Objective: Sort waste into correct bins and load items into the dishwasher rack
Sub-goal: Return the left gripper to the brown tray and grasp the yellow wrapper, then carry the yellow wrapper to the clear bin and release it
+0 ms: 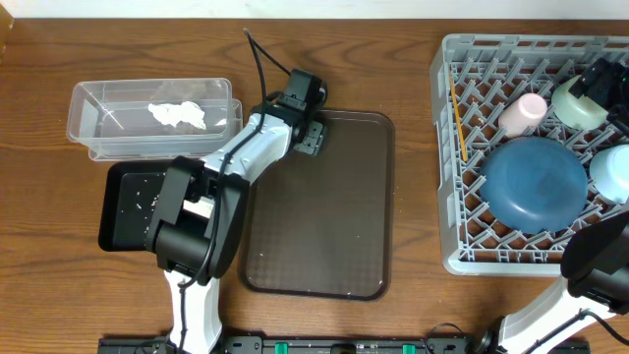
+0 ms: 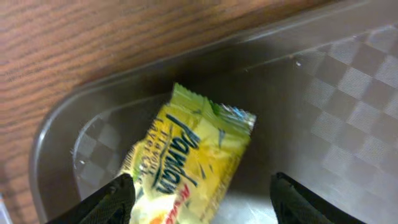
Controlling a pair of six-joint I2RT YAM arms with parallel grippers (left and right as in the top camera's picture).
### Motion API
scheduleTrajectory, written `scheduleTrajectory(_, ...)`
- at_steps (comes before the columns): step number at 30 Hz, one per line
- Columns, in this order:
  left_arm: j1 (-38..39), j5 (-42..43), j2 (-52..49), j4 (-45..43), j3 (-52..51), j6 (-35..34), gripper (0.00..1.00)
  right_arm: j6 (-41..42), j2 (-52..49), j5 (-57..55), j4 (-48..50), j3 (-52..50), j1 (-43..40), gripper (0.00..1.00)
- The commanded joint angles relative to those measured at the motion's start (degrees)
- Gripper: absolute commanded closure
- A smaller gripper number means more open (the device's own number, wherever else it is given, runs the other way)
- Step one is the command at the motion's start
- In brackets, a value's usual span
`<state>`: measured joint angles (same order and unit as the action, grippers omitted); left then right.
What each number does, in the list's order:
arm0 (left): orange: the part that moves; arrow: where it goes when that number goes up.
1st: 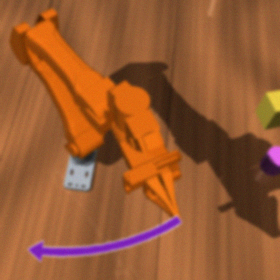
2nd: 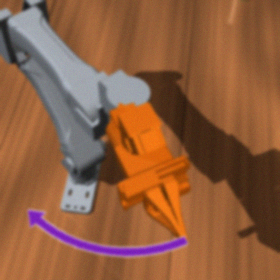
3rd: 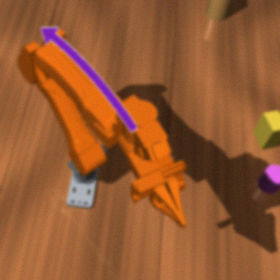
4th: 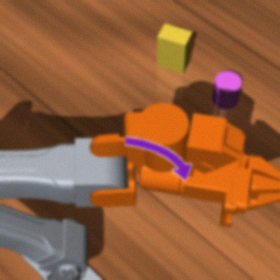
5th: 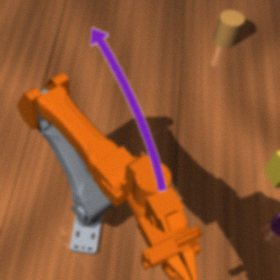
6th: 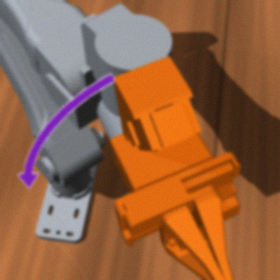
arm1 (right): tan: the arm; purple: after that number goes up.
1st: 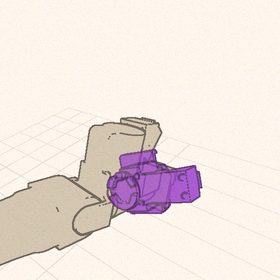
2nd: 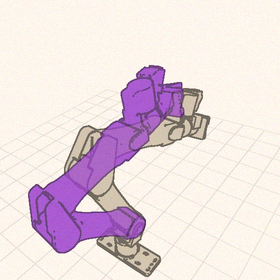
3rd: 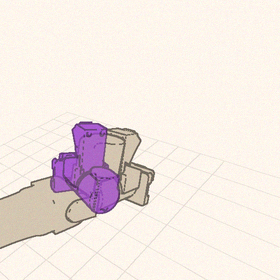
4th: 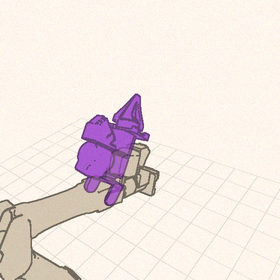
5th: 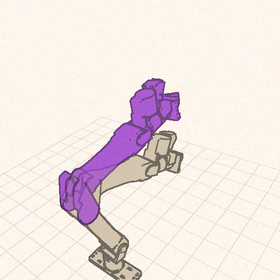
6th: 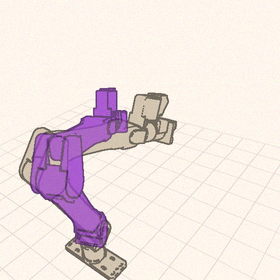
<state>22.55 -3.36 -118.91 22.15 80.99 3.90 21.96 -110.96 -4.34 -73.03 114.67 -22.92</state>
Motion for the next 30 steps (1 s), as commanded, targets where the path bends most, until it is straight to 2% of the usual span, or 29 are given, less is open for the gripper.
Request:
scheduleTrajectory(1,-0.3,-3.3,-1.2,-0.8,-0.3,0.6,0.31,0.7,0.3,-0.2,0.0,0.0,-0.7,0.01)
scheduleTrajectory(18,-0.3,-3.2,-4.0,-1.5,-0.4,0.3,0.34,0.7,0.3,-0.2,0.0,0.0,-0.7,0.01)
scheduleTrajectory(20,-0.3,-3.2,-4.0,-1.8,-0.4,0.3,0.41,0.7,0.3,-0.2,0.0,0.0,-0.7,0.01)
scheduleTrajectory(23,-0.3,-3.2,-4.0,-2.0,-0.4,0.3,0.60,0.7,0.3,-0.2,0.0,0.0,-0.7,0.01)
scheduleTrajectory(30,-0.3,-3.2,-3.1,-2.6,-0.4,0.3,0.90,0.7,0.3,-0.2,0.0,0.0,-0.7,0.01)
